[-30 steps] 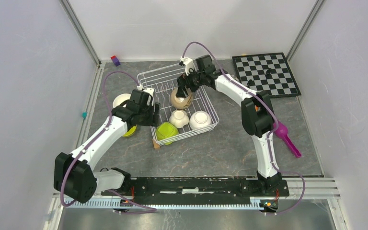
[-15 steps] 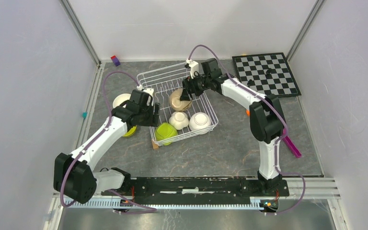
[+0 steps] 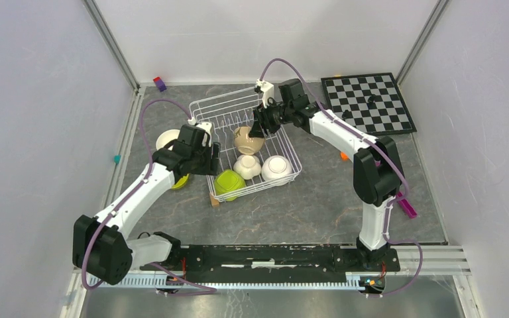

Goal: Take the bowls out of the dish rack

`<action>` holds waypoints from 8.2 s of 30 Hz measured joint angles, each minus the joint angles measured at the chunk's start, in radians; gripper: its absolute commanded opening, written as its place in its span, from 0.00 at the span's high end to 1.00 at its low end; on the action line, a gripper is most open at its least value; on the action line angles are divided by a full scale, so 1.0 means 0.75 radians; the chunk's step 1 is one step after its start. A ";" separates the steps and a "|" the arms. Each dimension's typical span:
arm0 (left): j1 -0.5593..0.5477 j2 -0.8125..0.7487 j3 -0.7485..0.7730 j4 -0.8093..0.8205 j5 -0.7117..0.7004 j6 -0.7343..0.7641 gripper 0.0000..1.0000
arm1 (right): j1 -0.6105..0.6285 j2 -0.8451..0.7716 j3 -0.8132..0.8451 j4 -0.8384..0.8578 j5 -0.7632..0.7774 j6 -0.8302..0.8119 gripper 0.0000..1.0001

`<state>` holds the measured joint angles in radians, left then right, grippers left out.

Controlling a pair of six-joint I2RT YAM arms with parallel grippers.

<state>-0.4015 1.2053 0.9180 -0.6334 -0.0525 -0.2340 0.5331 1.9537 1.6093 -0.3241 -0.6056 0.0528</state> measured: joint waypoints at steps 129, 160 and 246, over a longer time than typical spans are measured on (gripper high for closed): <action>0.000 -0.040 -0.002 -0.001 -0.003 0.001 0.29 | -0.015 -0.286 -0.820 0.121 1.286 0.059 0.92; 0.000 -0.040 -0.002 -0.001 -0.001 0.001 0.29 | -0.017 -0.677 -0.801 0.178 1.331 -0.018 0.46; 0.000 0.087 0.060 0.187 0.259 -0.270 0.27 | 0.183 -0.110 -0.511 0.444 0.503 0.095 0.31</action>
<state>-0.4015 1.2705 0.9627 -0.4931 0.1421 -0.4362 0.6701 1.8713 1.2263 0.0086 -0.2287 0.1242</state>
